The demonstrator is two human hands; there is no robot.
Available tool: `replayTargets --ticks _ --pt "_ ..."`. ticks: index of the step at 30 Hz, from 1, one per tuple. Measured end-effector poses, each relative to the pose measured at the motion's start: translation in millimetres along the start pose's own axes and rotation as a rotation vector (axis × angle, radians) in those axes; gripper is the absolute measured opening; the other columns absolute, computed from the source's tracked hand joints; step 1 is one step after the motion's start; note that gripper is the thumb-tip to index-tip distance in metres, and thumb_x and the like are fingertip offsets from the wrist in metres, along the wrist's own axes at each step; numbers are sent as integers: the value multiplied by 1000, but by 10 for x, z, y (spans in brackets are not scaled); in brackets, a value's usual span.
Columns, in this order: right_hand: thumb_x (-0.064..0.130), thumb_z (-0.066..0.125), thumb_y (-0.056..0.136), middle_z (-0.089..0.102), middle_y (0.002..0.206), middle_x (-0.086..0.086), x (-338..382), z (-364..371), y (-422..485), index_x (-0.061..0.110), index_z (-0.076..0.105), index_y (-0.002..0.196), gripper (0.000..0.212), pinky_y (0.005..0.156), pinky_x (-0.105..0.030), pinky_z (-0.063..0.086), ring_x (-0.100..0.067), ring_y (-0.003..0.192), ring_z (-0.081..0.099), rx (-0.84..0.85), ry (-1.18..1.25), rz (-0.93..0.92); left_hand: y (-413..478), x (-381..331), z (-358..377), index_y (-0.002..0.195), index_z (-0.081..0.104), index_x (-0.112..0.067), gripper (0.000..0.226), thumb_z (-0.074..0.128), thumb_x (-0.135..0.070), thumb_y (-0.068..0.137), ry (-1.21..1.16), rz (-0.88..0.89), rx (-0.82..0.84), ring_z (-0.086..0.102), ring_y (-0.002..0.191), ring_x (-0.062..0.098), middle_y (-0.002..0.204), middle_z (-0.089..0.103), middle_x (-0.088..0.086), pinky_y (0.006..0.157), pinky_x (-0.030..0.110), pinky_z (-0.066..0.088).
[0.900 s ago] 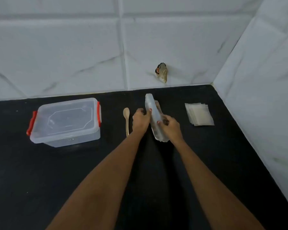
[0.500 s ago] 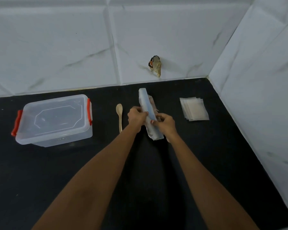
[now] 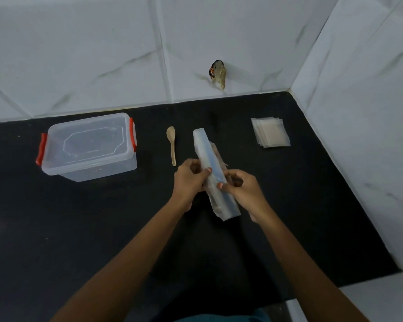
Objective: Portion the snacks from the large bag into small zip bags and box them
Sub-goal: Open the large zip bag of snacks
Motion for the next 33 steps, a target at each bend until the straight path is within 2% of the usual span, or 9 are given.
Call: replayTargets --ticks 7,13,19,21,23,25,27,29,33 --pt "13 68 81 61 102 4 -360 154 -509 20 60 100 22 81 -25 51 -9 96 59 17 -21 42 -528 386 -72 108 52 -16 21 59 -12 89 -2 -4 2 60 98 14 105 58 -1 78 34 57" --pt "16 67 83 61 110 -2 -643 305 -663 18 59 105 23 74 -19 48 -12 98 59 28 -49 88 -714 666 -116 114 54 -12 22 53 -12 92 25 -21 -27 60 99 16 102 58 -1 83 39 55" --pt "17 63 86 53 112 -2 -649 394 -714 12 59 109 24 64 -11 44 -7 91 53 38 -196 32 -771 779 -136 121 54 -9 27 49 -12 94 52 -25 -37 60 101 17 108 60 2 86 39 54" --pt "20 63 86 48 115 -3 -609 402 -709 12 61 103 19 74 -15 46 -10 99 51 23 -303 -12 -788 774 -145 120 55 -11 26 50 -13 94 86 -3 -44 60 99 14 107 60 1 84 36 54" --pt "22 63 85 42 127 -3 -575 402 -703 11 62 105 22 93 -28 45 -16 118 43 -1 -422 -35 -790 741 -158 117 57 -11 24 51 -12 94 119 41 -57 59 90 10 101 61 1 79 31 53" --pt "20 64 85 42 130 -2 -478 390 -730 10 63 107 25 99 -31 41 -18 122 39 -42 -472 -84 -794 694 -195 114 57 -11 23 55 -12 91 166 94 -94 58 80 6 92 61 2 71 23 50" --pt "16 63 85 48 124 -3 -380 400 -773 11 62 108 23 88 -20 43 -14 113 47 -51 -441 -130 -809 666 -260 122 50 -10 33 57 -14 90 180 88 -142 57 80 7 89 58 0 67 17 48" --pt "14 59 87 55 113 -1 -338 430 -816 12 58 109 22 71 -11 41 -8 96 52 -15 -342 -101 -833 663 -297 126 45 -10 38 57 -17 91 114 43 -141 59 85 11 93 57 2 71 20 51" --pt "13 59 88 55 99 7 -294 531 -888 16 54 110 23 61 -10 41 -3 87 52 46 -194 -29 -895 586 -306 110 52 -10 23 56 -24 92 -25 0 -79 62 83 10 99 60 5 62 15 53"
Point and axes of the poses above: each hand's wrist, its own y-axis towards the middle knuckle, its own z-axis out of the palm, x = y × z, the point moved 8 cm from there along y, towards the middle knuckle
